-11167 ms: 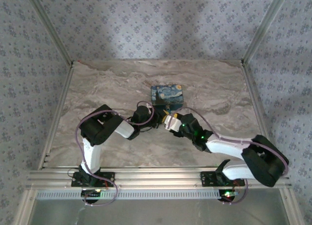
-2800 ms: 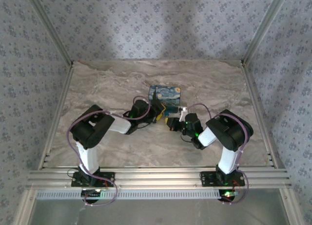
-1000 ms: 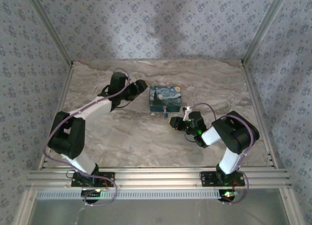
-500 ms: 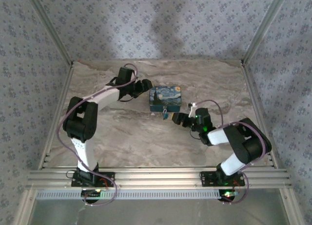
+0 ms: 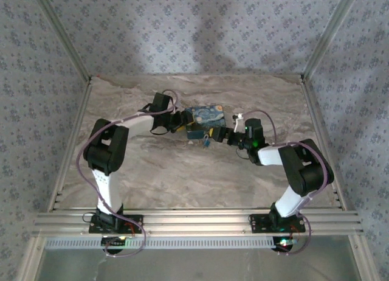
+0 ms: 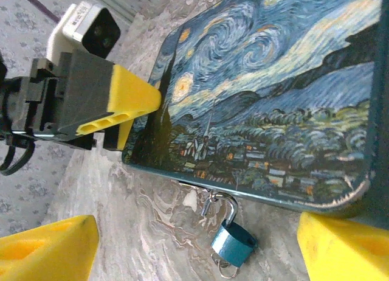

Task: Unlock a padlock with a key

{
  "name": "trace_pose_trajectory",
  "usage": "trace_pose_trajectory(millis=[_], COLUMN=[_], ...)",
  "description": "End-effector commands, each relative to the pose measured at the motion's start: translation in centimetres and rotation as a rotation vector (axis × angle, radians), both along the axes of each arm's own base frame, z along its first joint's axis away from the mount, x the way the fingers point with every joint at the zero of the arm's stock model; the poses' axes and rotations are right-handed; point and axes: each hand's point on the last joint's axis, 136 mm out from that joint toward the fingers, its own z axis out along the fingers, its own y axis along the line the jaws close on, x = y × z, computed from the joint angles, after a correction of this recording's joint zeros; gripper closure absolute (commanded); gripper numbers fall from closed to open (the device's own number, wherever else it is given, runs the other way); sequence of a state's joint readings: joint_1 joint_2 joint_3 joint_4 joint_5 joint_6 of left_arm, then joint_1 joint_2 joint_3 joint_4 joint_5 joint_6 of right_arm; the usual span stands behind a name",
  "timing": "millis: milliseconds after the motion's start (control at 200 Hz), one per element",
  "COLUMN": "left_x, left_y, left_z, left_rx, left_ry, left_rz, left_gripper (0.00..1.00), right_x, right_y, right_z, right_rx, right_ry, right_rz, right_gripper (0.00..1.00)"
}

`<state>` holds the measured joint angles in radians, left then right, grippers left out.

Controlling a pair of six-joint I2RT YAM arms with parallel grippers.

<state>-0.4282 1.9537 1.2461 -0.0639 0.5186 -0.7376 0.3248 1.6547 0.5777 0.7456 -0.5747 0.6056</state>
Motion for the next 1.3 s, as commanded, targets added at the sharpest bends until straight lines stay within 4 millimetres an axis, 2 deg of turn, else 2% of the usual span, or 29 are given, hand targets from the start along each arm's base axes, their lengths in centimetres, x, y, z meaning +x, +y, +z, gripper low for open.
trace_pose_trajectory(millis=[0, 335, 415, 590, 729, 874, 979, 1129, 1294], left_x=[-2.7, -6.8, -7.2, -6.4, -5.3, -4.6, -4.2, -3.2, -2.5], left_y=[1.0, 2.9, 3.4, 4.2, 4.4, 2.8, 0.8, -1.7, -3.5], left_z=[-1.2, -1.8, -1.5, 0.7, 4.0, 7.6, 9.1, 9.5, 8.4], left_rx=[0.050, 0.057, 0.063, 0.049, 0.044, 0.013, -0.005, -0.033, -0.039], left_ry=[0.047, 0.068, 0.064, 0.009, -0.066, -0.135, -0.153, -0.149, -0.124], left_rz=[0.000, 0.043, 0.056, 0.087, 0.099, 0.063, 0.011, -0.039, -0.072], left_gripper=[0.38, 0.38, 0.37, 0.35, 0.35, 0.35, 0.35, 0.36, 0.36], right_x=[0.6, 1.8, 2.0, 0.9, -0.3, -0.9, -0.7, -0.3, -0.3], right_y=[0.5, 2.3, 2.0, 0.4, -0.3, 0.7, 1.8, 3.1, 3.8], right_z=[0.4, 1.2, 1.3, 0.8, 0.4, 0.0, -0.2, -0.7, -1.6], right_rx=[-0.034, 0.022, 0.027, 0.016, 0.023, 0.031, 0.037, 0.041, 0.055], right_ry=[-0.038, -0.089, -0.090, -0.081, -0.070, -0.058, -0.051, -0.044, -0.030], right_rz=[0.064, 0.170, 0.154, 0.137, 0.162, 0.211, 0.248, 0.278, 0.313], right_gripper=[0.13, 0.13, 0.14, 0.16, 0.19, 0.21, 0.23, 0.24, 0.26])
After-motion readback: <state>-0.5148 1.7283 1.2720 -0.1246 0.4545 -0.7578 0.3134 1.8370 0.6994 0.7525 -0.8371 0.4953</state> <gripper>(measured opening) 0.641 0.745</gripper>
